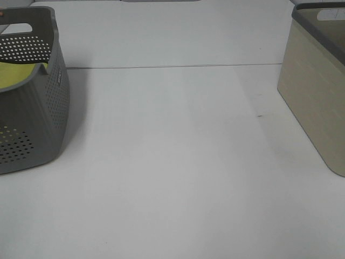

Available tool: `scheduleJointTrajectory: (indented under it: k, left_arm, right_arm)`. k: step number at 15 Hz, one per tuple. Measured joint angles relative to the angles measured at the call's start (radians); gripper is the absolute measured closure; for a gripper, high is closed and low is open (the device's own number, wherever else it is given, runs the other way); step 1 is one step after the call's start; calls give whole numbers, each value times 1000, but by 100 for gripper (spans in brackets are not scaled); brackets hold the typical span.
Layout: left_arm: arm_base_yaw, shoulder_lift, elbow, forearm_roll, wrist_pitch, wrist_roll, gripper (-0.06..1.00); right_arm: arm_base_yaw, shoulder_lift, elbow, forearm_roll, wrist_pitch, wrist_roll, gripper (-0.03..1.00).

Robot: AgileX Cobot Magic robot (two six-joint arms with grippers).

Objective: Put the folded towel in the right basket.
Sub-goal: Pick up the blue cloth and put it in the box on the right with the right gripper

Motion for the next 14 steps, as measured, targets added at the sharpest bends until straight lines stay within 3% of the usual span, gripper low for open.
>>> scheduleJointTrajectory:
  k: [8, 14]
  left_arm:
    - [0, 0, 0, 0, 0, 0, -4]
    - [0, 0, 0, 0, 0, 0, -4]
  right_arm:
    - [0, 120, 0, -111, 41, -8, 76]
    - [0, 141, 0, -126, 63, -8, 76]
